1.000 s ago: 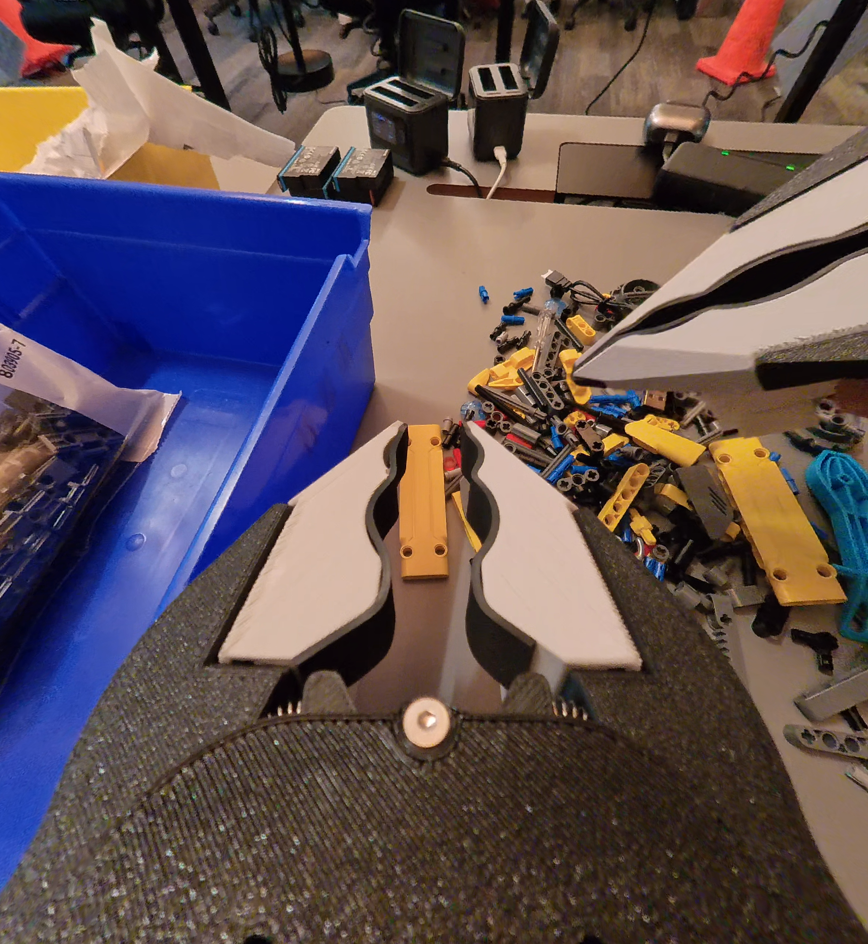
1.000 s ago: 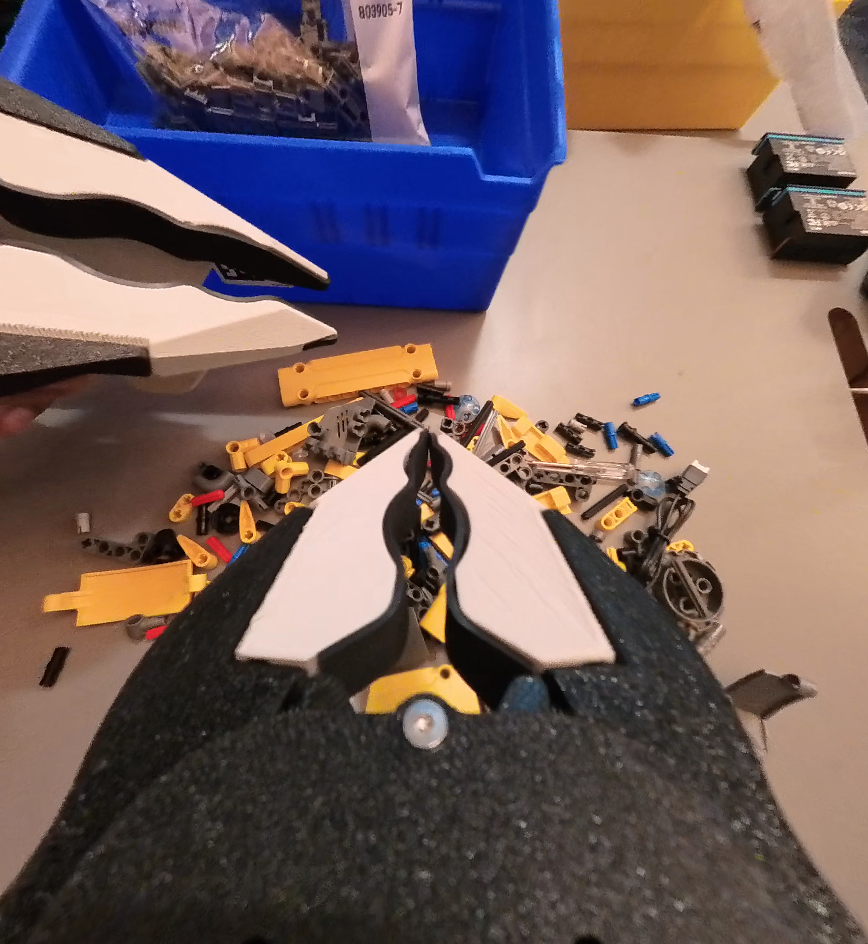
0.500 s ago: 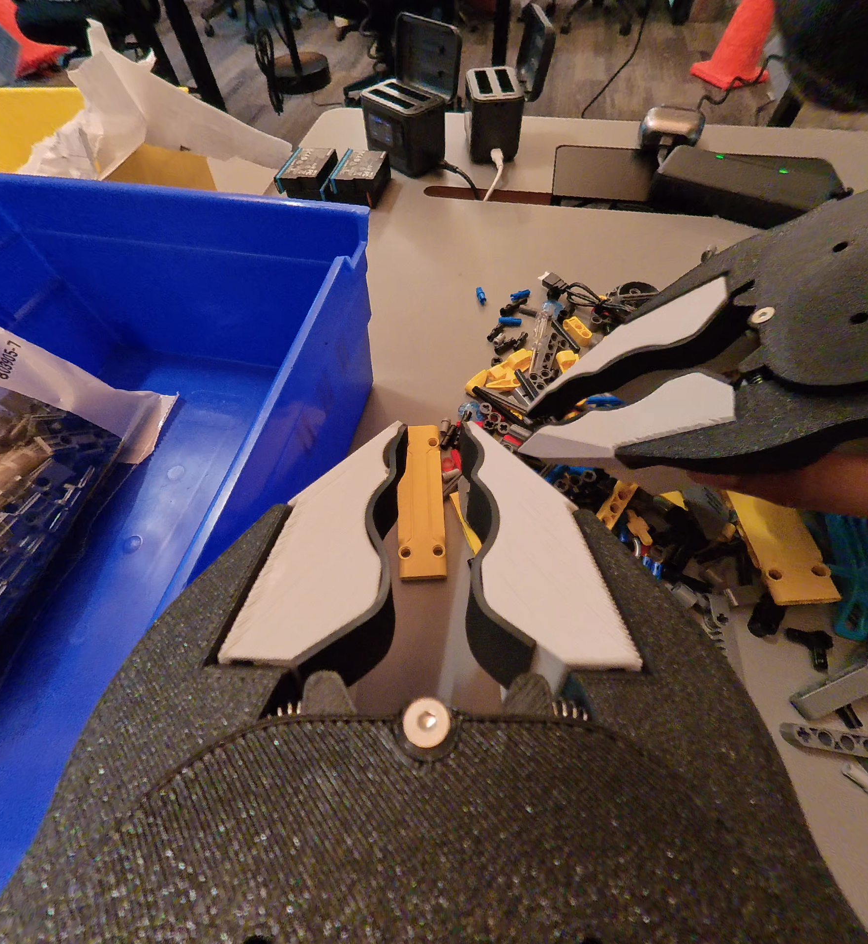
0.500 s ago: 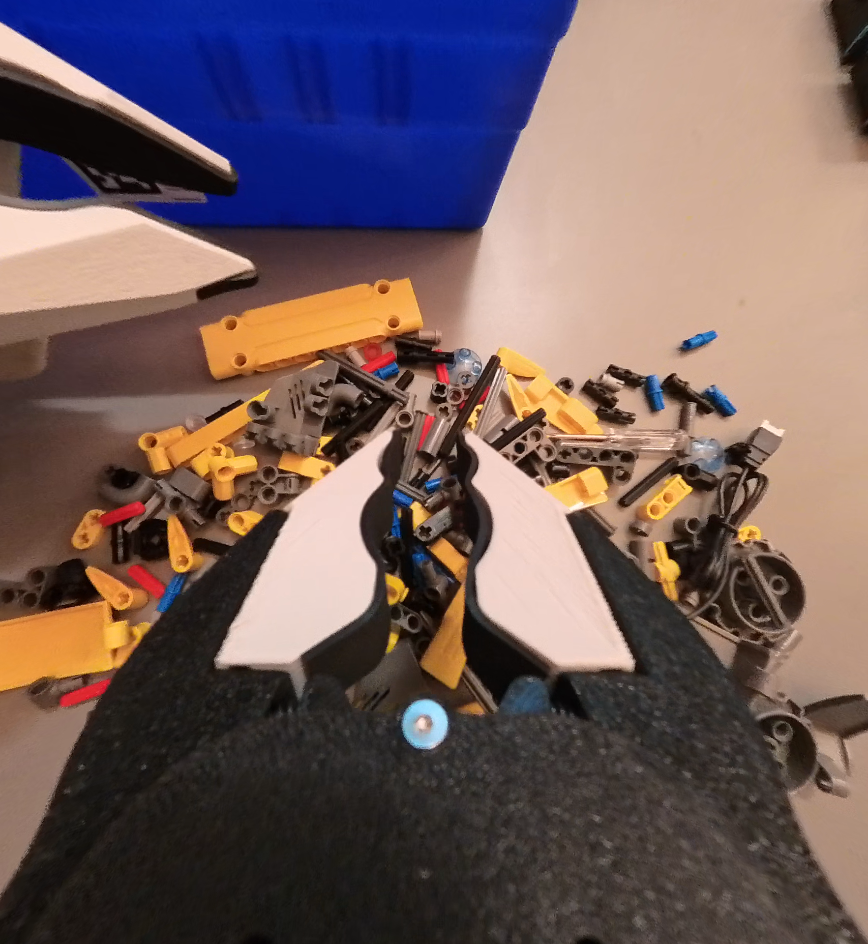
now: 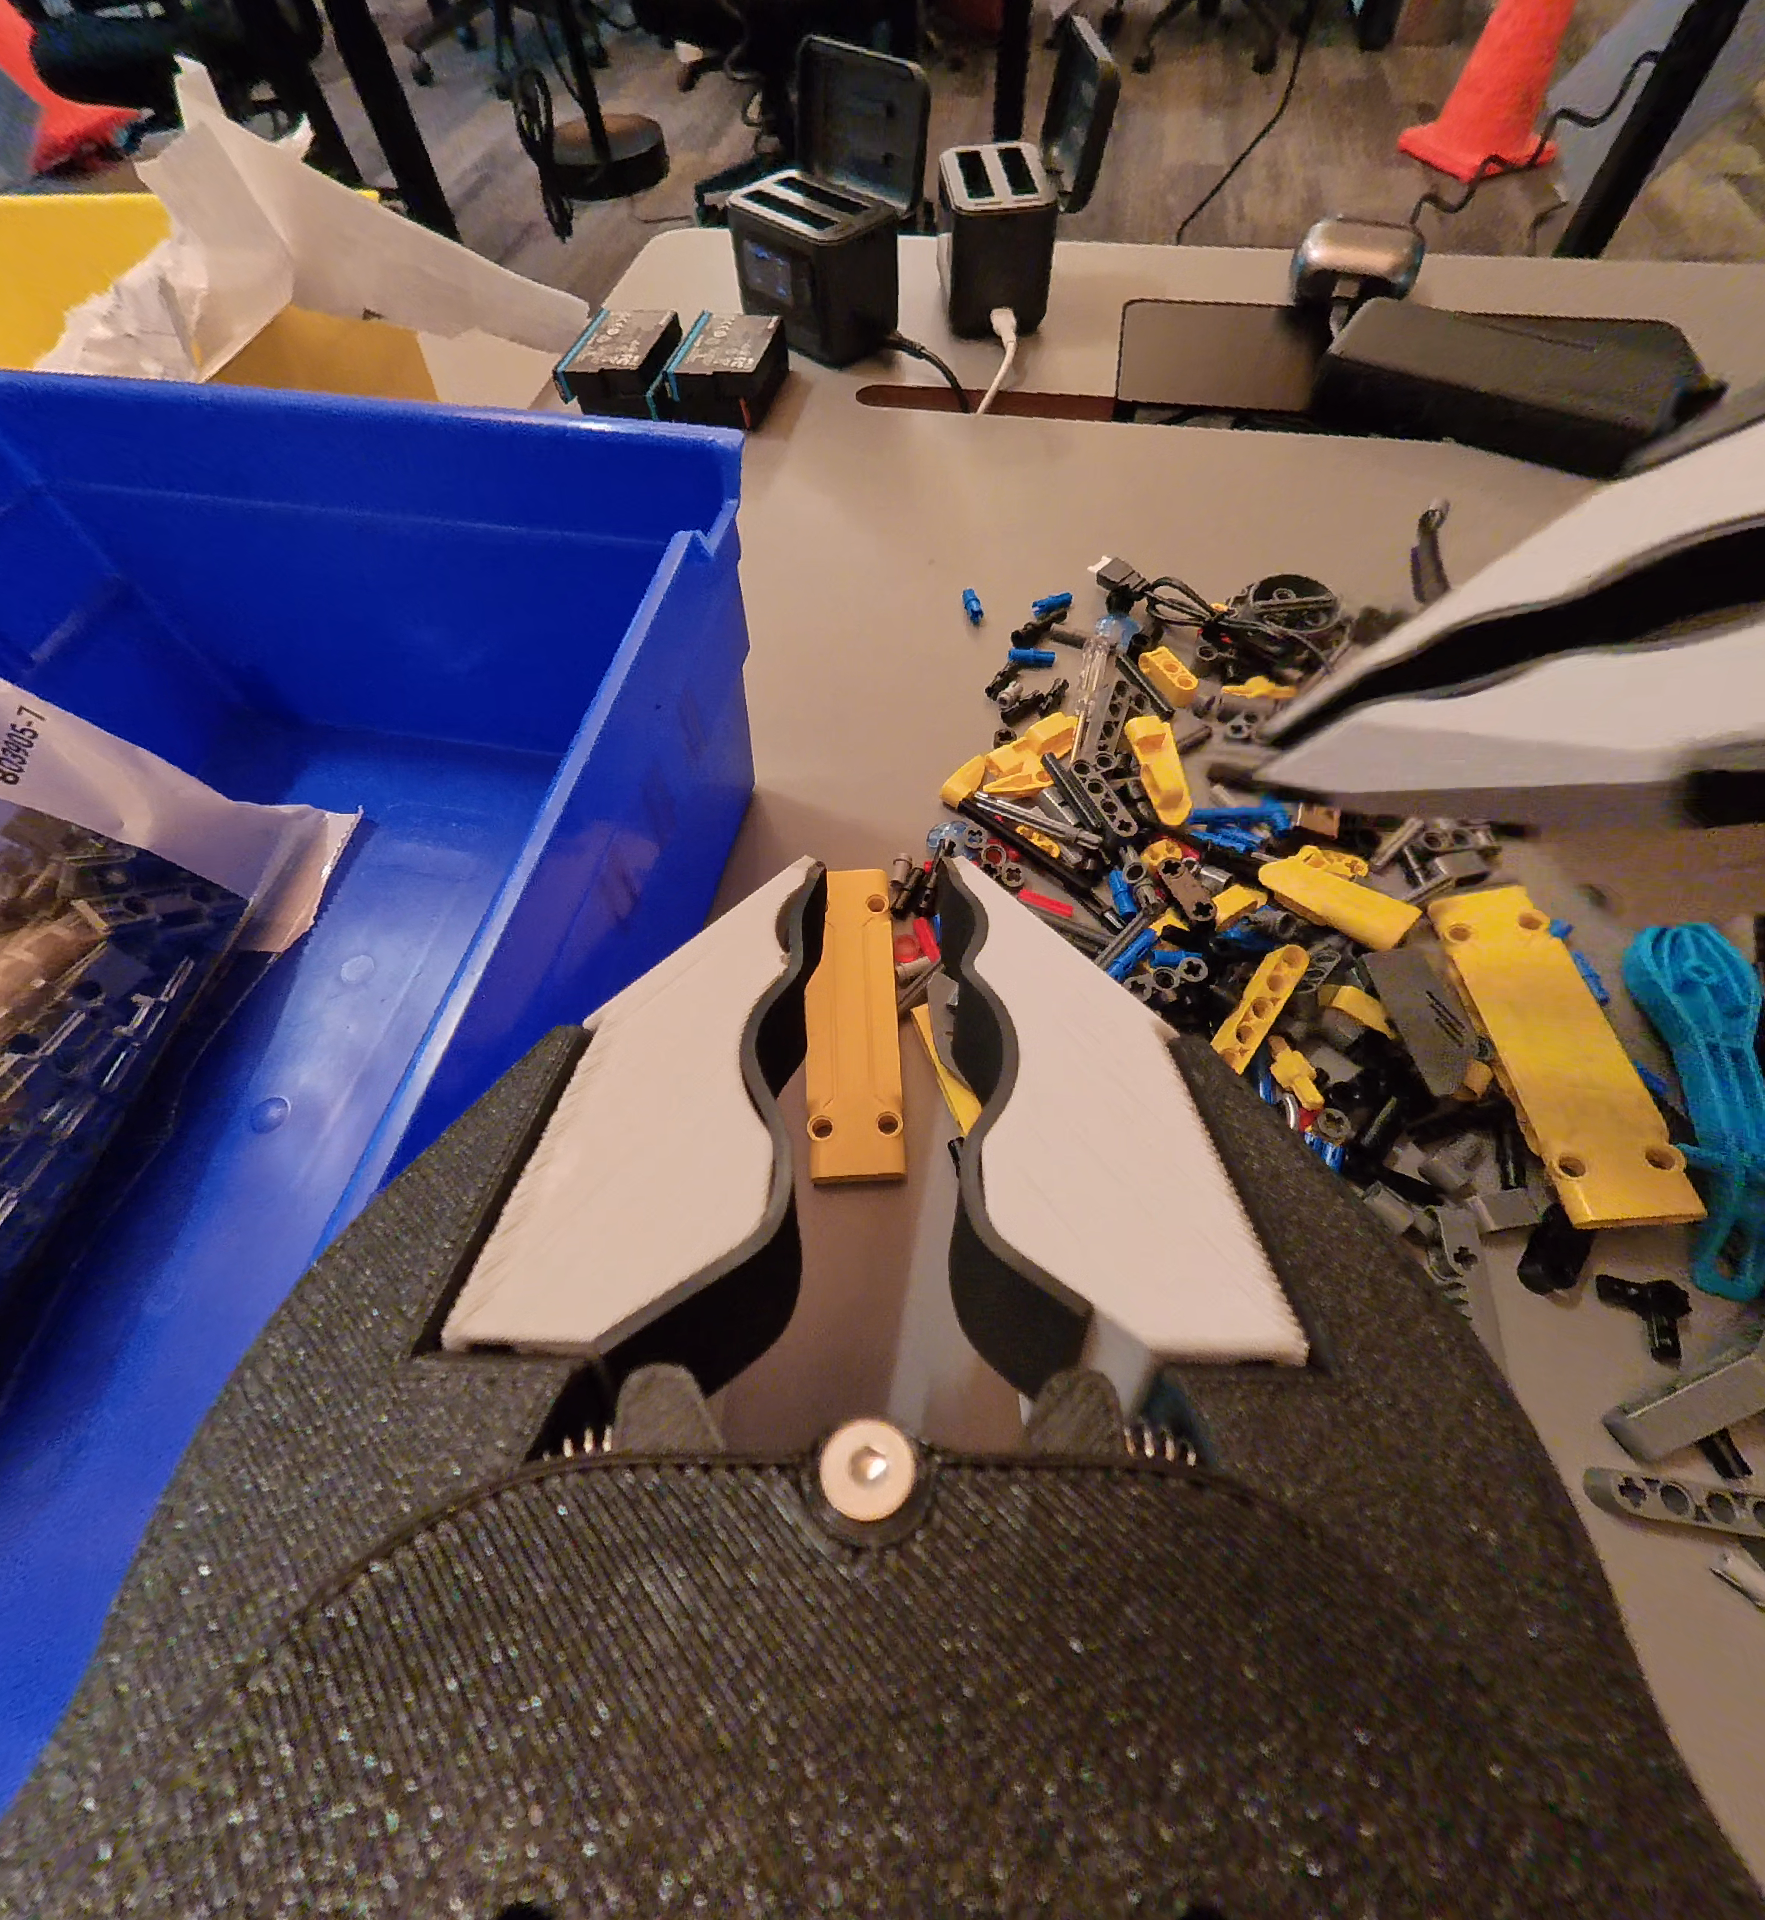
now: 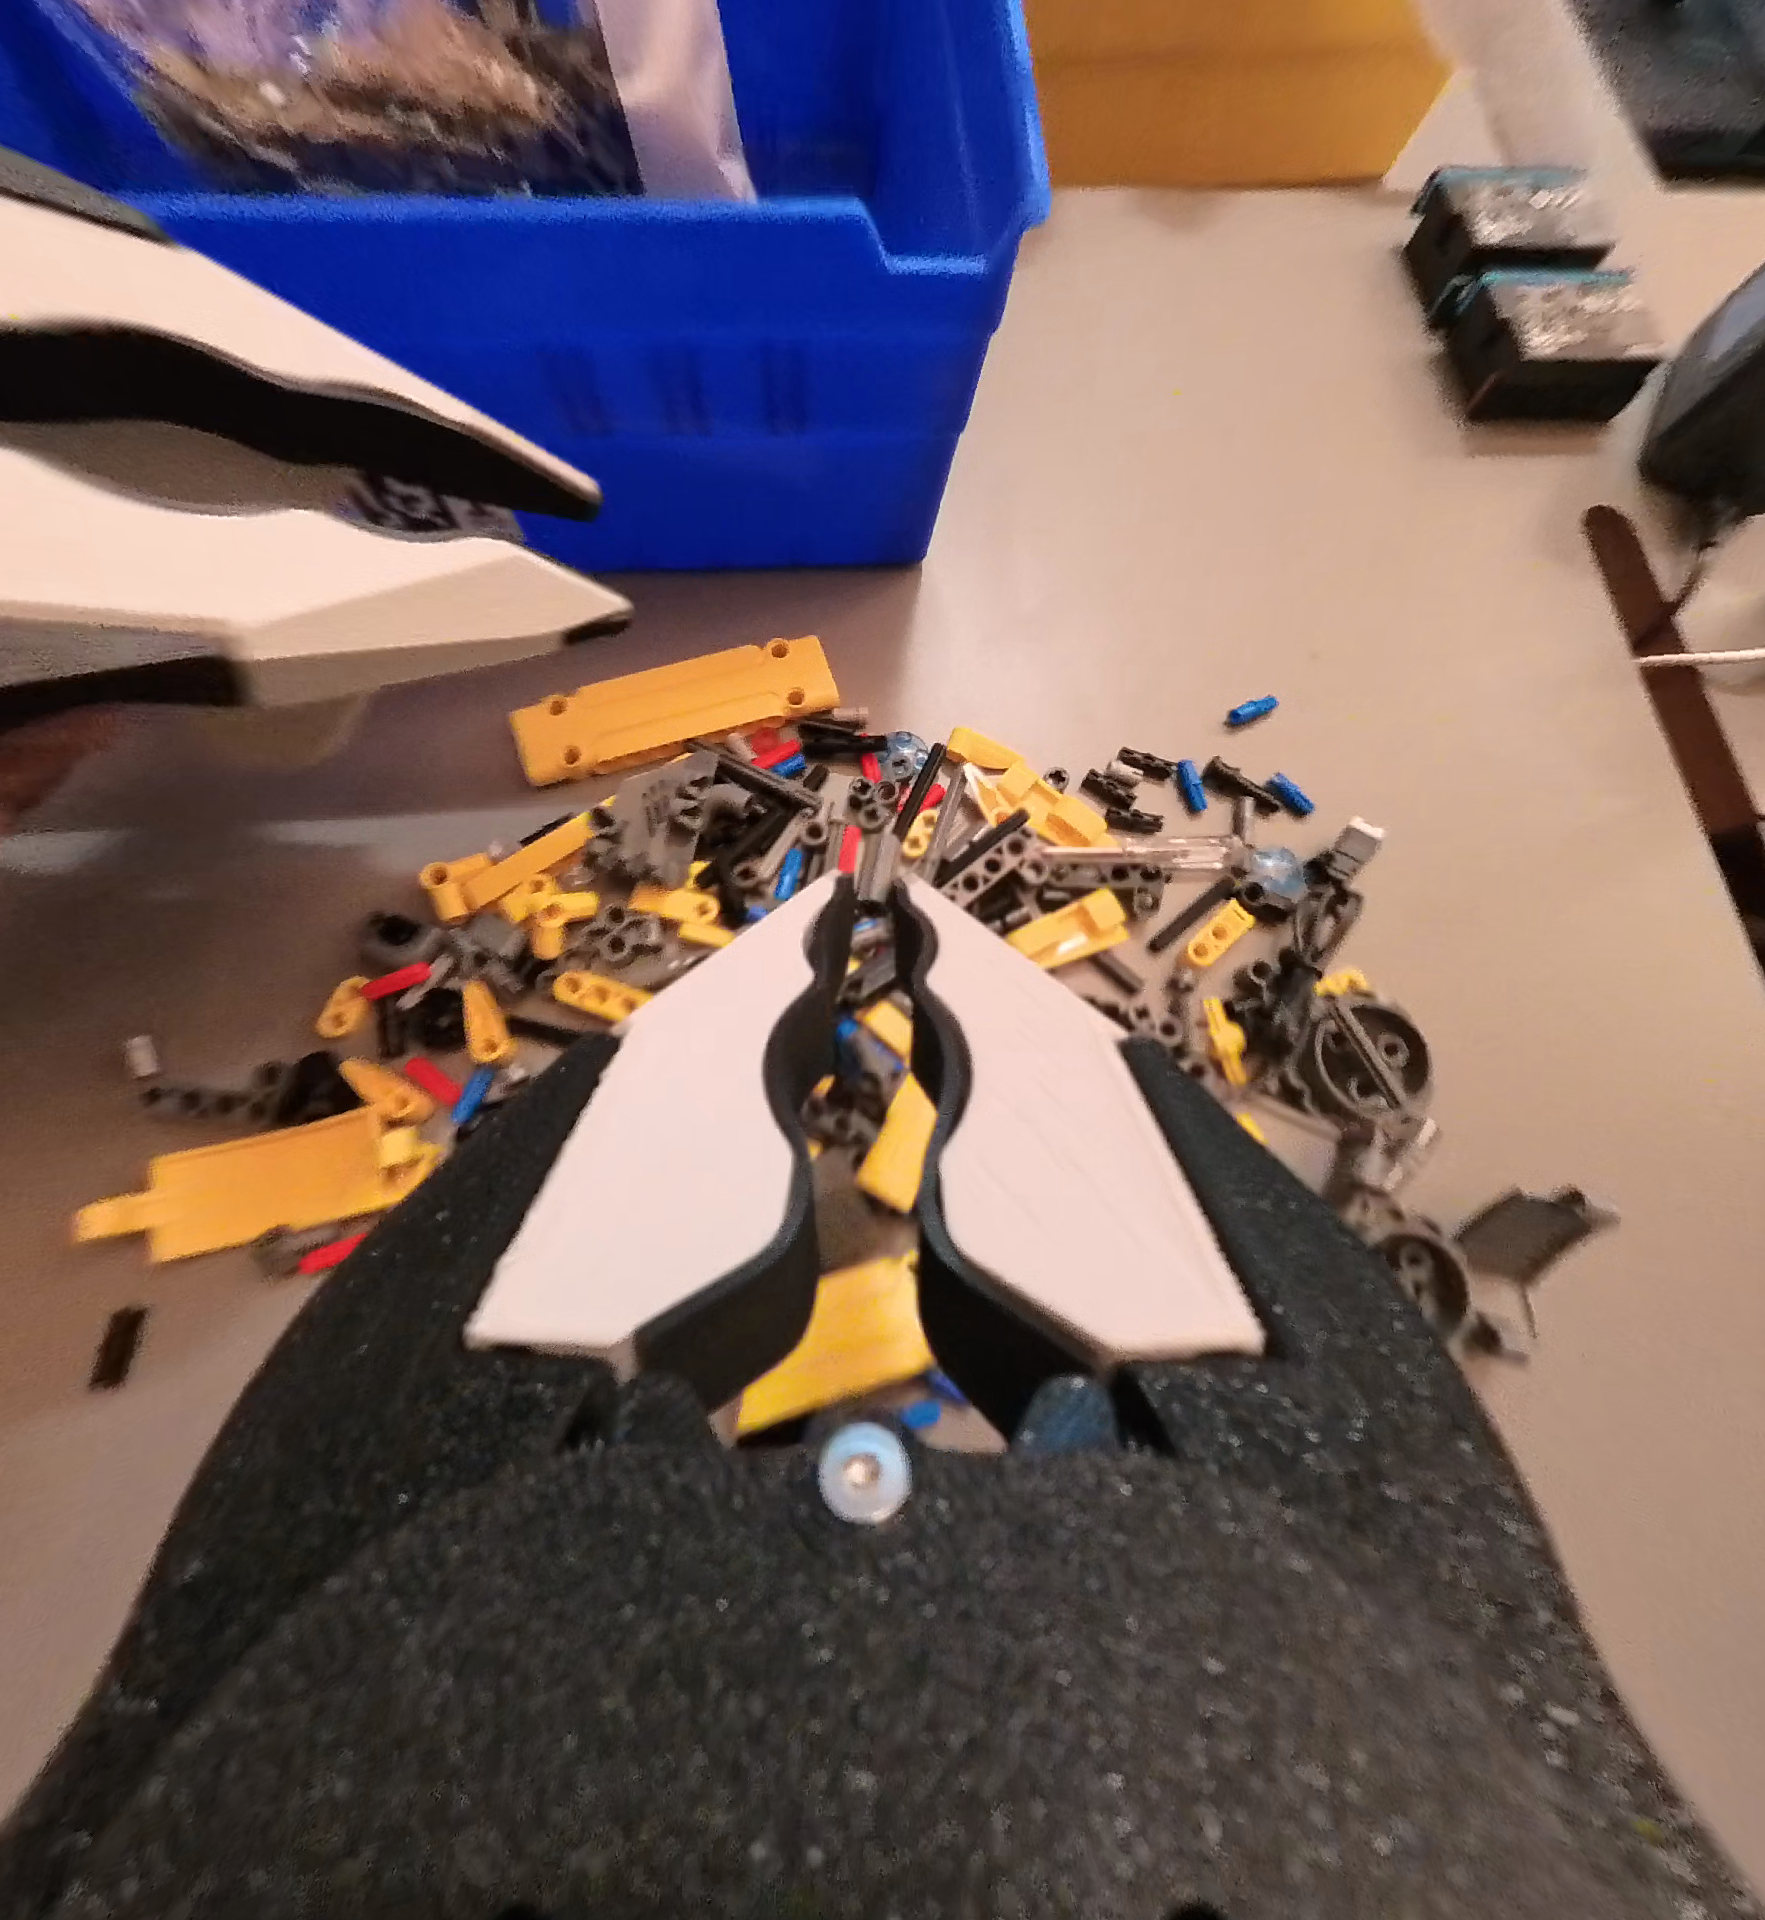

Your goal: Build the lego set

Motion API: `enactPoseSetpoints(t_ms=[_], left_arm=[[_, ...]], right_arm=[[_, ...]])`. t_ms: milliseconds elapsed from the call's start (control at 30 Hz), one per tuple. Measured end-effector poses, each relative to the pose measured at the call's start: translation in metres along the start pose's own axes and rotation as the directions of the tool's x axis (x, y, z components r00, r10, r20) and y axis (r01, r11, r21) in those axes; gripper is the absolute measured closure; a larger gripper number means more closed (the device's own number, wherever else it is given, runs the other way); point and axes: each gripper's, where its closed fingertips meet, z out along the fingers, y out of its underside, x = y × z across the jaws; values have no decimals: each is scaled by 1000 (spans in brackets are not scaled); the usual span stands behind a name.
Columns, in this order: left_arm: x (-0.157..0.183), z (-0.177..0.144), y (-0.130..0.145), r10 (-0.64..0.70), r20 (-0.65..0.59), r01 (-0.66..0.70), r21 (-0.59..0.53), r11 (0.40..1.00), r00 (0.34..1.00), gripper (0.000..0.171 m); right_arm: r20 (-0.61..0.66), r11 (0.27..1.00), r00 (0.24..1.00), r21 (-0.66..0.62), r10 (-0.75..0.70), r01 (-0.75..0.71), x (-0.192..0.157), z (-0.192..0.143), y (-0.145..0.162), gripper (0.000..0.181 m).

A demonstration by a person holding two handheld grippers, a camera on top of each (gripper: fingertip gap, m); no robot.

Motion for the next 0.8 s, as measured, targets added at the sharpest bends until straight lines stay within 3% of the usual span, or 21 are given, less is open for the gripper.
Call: enactPoseSetpoints(t_ms=[167, 333, 467, 567, 667, 733, 800], left_arm=[[5, 0, -3, 12, -15, -12, 16, 1000, 1000, 153], [24, -1, -11, 77, -68, -72, 72, 995, 995, 150], [45, -4, -18, 101, -119, -88, 104, 991, 988, 151], [75, -10, -26, 79, -220, -51, 127, 991, 972, 150], [113, -19, -34, 124, -300, -79, 158, 984, 946, 149], [127, -22, -36, 191, -284, -145, 176, 974, 940, 150], [119, -19, -36, 241, -190, -207, 183, 961, 952, 153]], right_arm=[[-24, 993, 997, 93, 80, -78, -35, -95, 26, 175], [-146, 978, 973, 130, 181, -163, -84, -194, 99, 175], [-233, 953, 927, 154, 292, -261, -114, -251, 162, 175], [-272, 935, 895, 137, 353, -327, -130, -270, 209, 175], [-223, 904, 878, 161, 425, -396, -151, -269, 238, 175], [-186, 885, 869, 191, 458, -425, -162, -262, 249, 175], [-155, 874, 865, 186, 477, -448, -167, -254, 253, 175]])
